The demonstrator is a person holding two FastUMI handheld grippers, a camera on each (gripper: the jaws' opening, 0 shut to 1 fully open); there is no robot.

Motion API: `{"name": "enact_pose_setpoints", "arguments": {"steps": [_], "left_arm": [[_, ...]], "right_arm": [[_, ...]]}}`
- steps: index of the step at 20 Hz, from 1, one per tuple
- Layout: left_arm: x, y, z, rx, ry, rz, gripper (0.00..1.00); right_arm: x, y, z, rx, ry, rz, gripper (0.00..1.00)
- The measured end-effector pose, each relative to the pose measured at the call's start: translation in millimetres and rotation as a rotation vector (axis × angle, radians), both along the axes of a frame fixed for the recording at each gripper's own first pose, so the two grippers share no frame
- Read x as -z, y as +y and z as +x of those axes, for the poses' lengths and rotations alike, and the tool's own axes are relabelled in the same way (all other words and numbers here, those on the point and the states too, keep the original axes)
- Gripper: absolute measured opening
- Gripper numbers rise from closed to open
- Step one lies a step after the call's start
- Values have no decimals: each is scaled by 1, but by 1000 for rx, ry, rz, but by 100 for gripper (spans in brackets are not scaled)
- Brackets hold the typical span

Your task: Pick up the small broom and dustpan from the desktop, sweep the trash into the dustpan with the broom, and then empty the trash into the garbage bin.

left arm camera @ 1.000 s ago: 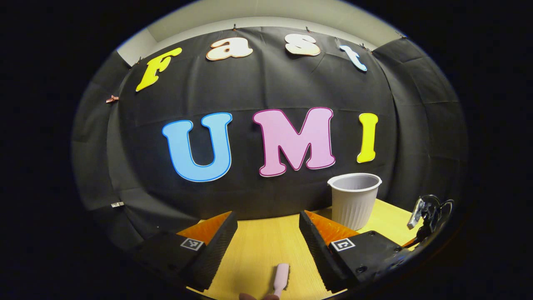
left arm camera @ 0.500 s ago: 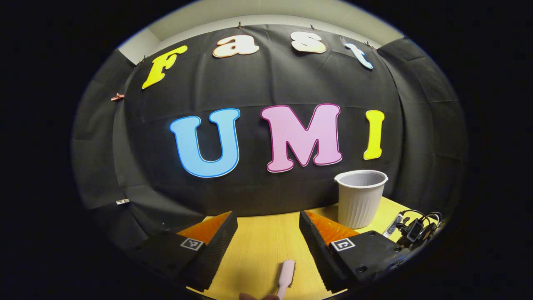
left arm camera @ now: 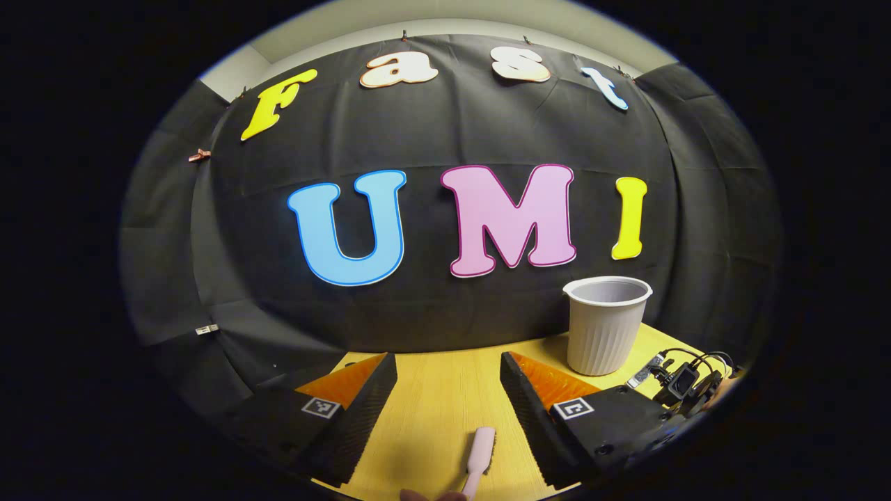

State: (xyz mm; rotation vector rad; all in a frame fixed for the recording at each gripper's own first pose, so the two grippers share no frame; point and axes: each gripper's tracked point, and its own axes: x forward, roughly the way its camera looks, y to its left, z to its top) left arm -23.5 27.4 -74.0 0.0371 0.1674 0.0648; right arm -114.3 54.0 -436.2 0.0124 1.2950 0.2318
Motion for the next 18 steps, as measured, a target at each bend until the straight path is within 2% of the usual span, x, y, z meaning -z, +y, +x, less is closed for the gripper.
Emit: {"name": "enact_pose_setpoints", "arguments": {"steps": [4,5,9,15,18], "left_arm": [[16,2,-3,-1,40,-16,95],[21,2,-3,3,54,-21,95],[49,7,-10,10,126,-25,94],[123,1,-22,68,343,-27,94],[163,-8,-34,124,451,-16,94]], "right_arm": [[0,2,1,-12,-32,9,36],[-1,2,1,-7,-34,13,39],[-6,0,-3,-38,-61,3,37],[-44,1,-15,-74,-133,39,37],[-55,-2,-23,-74,-138,54,36]]}}
